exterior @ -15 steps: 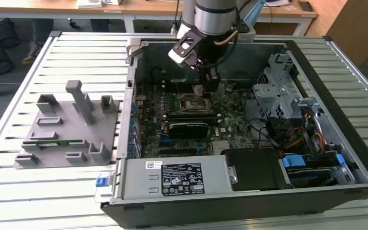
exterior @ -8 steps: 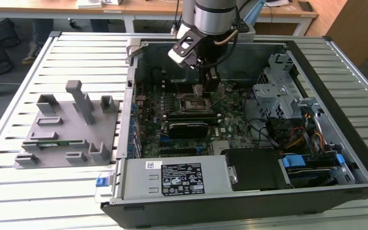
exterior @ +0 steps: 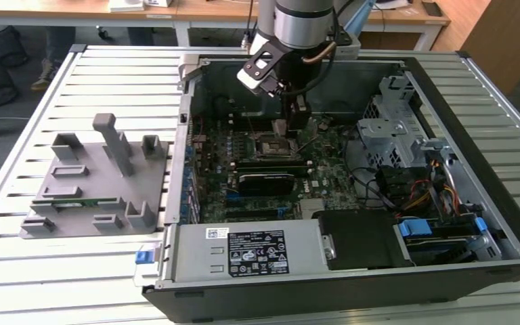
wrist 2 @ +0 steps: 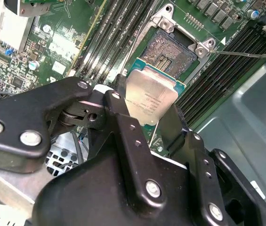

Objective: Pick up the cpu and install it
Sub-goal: 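Place the cpu into insertion slot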

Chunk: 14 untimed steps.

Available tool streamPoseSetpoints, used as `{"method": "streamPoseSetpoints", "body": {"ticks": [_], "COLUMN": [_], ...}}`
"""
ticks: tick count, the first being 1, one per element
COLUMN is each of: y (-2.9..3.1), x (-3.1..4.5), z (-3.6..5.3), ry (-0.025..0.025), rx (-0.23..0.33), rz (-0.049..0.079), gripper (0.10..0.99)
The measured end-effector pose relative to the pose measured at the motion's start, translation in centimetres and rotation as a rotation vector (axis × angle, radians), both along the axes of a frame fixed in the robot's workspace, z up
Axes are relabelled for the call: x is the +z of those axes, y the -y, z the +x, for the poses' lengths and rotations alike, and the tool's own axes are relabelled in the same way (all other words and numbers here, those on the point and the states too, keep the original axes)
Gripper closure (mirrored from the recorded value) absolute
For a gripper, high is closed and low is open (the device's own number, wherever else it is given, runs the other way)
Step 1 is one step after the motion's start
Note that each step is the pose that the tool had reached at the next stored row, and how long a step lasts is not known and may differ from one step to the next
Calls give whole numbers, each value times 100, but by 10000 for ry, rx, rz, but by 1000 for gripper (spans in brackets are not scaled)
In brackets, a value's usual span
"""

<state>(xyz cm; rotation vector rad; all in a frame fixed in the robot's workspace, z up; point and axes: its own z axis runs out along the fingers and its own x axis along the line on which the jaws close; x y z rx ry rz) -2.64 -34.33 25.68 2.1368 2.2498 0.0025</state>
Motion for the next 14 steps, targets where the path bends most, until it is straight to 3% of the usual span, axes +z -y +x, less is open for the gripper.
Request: {"method": "streamPoseSetpoints", "body": {"ticks": [9, 14], "y": [0, -38], "x": [-6, -32], "z": [-67, -67], "ry": [0, 1], "rx": [0, -46], "rz": [-3, 0], "gripper": [561, 561]}}
